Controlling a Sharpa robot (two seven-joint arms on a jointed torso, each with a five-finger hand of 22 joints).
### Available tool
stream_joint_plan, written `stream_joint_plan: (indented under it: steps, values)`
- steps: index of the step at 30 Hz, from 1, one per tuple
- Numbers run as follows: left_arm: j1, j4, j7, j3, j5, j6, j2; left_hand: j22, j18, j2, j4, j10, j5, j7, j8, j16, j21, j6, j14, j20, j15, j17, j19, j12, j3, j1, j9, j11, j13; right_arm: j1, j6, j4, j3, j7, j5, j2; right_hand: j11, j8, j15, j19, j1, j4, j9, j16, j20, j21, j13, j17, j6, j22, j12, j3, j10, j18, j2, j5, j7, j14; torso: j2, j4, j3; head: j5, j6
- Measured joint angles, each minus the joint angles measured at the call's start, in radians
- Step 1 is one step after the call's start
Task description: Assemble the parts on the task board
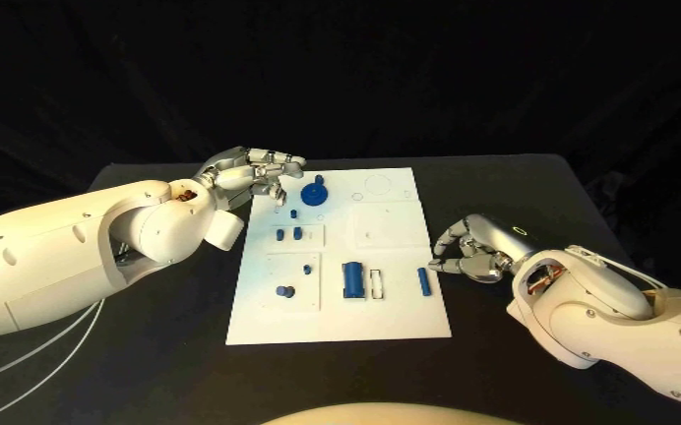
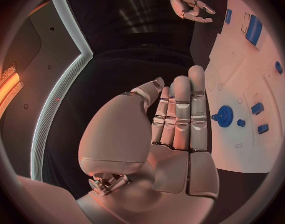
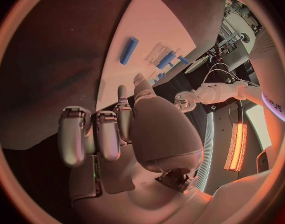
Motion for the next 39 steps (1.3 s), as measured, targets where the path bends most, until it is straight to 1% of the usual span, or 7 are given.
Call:
stream_joint_plan:
  steps: [4,11,13,18,24,32,39]
  values:
    - [0.000,-0.001,0.000,0.000,0.000,0.000,0.003,0.000,0.000,0.000,0.000,0.000,0.000,0.000,0.000,0.000,0.000,0.000,0.000,0.000,0.000,0.000,0.000,0.000,0.000,0.000,0.000,0.000,0.001,-0.021,0.000,-0.004,-0.002,-0.006,-0.015,0.002,0.002,-0.006,0.000,0.000,0.000,0.003,-0.010,0.000,0.000,0.000,0.000,0.000,0.016,0.000,0.000,0.003,-0.002,0.000,0.000,0.000,-0.002,0.000,-0.002,-0.0029,0.0009,-0.010,0.001]
    - [0.000,-0.002,0.000,-0.001,0.000,0.000,0.004,0.000,0.000,0.000,0.000,0.000,0.000,0.000,0.000,0.000,0.000,0.000,0.000,0.000,0.000,0.000,0.000,0.000,0.000,0.000,0.000,0.000,0.001,-0.047,0.000,-0.016,-0.003,-0.030,-0.042,0.021,0.001,-0.015,0.000,0.000,0.000,0.011,-0.023,0.000,0.000,0.000,0.000,0.000,0.032,0.000,-0.003,0.010,-0.001,0.000,0.000,0.000,-0.006,0.000,-0.002,-0.0017,0.0012,-0.022,0.000]
    - [0.000,-0.002,0.000,-0.001,0.000,0.000,0.004,0.000,0.000,0.000,0.000,0.000,0.000,0.000,0.000,0.000,0.000,0.000,0.000,0.000,0.000,0.000,0.000,0.000,0.000,0.000,0.000,0.000,0.001,-0.052,0.000,-0.018,-0.004,-0.036,-0.047,0.028,0.001,-0.016,0.000,0.000,-0.001,0.015,-0.026,0.000,0.000,0.000,0.000,0.000,0.035,0.000,-0.004,0.006,-0.001,0.000,0.001,0.000,-0.003,0.000,-0.001,-0.0014,0.0012,-0.022,-0.001]
    - [0.000,-0.002,0.000,-0.002,0.000,0.001,0.002,0.000,0.000,0.000,0.000,0.000,0.000,0.000,0.000,0.000,0.000,0.000,0.000,0.000,0.000,0.000,0.000,0.000,0.000,0.000,0.000,0.000,0.001,-0.063,0.000,-0.025,-0.004,-0.052,-0.060,0.045,0.001,-0.015,0.002,0.000,-0.008,0.018,-0.028,0.000,0.000,0.000,0.007,0.000,0.038,0.000,-0.006,0.009,-0.001,0.000,0.008,0.000,-0.007,0.002,0.000,-0.0010,0.0006,-0.021,-0.004]
    - [0.000,-0.001,-0.001,-0.002,0.000,0.001,0.000,0.000,0.000,0.000,0.000,0.000,0.000,0.000,0.000,0.000,0.000,0.000,0.000,0.000,0.000,0.000,0.000,0.000,0.000,0.000,0.000,0.000,0.001,-0.067,0.002,-0.032,-0.004,-0.066,-0.070,0.052,0.001,-0.015,0.002,0.000,-0.008,0.025,-0.032,0.000,0.000,0.000,0.008,0.000,0.049,0.000,-0.006,0.011,-0.001,0.000,0.008,0.000,-0.011,0.002,0.000,-0.0008,0.0002,-0.021,-0.008]
    - [0.000,-0.001,-0.001,-0.002,0.000,0.002,0.000,0.000,0.000,0.000,0.000,0.000,0.000,0.000,0.000,0.000,0.000,0.000,0.000,0.000,0.000,0.000,0.000,0.000,0.000,0.000,0.000,0.000,0.001,-0.071,0.011,-0.043,-0.005,-0.081,-0.079,0.070,0.001,-0.015,0.002,0.000,-0.014,0.032,-0.035,-0.001,0.000,0.000,0.009,0.000,0.056,0.000,-0.005,0.009,-0.001,0.000,0.014,0.000,-0.010,0.002,0.000,-0.0007,0.0000,-0.020,-0.011]
    - [0.000,-0.001,-0.002,-0.002,0.000,0.003,-0.001,0.000,0.000,0.000,0.000,0.000,0.000,0.000,0.000,0.000,0.000,0.000,0.000,0.000,0.000,0.000,0.000,0.000,0.000,0.000,0.000,0.000,0.000,-0.082,0.021,-0.051,-0.004,-0.090,-0.092,0.089,0.001,-0.015,0.002,0.000,-0.014,0.035,-0.036,-0.001,0.000,0.000,0.009,0.000,0.056,0.000,0.002,0.007,-0.001,0.000,0.013,0.000,-0.010,0.002,-0.001,-0.0009,0.0006,-0.018,-0.014]
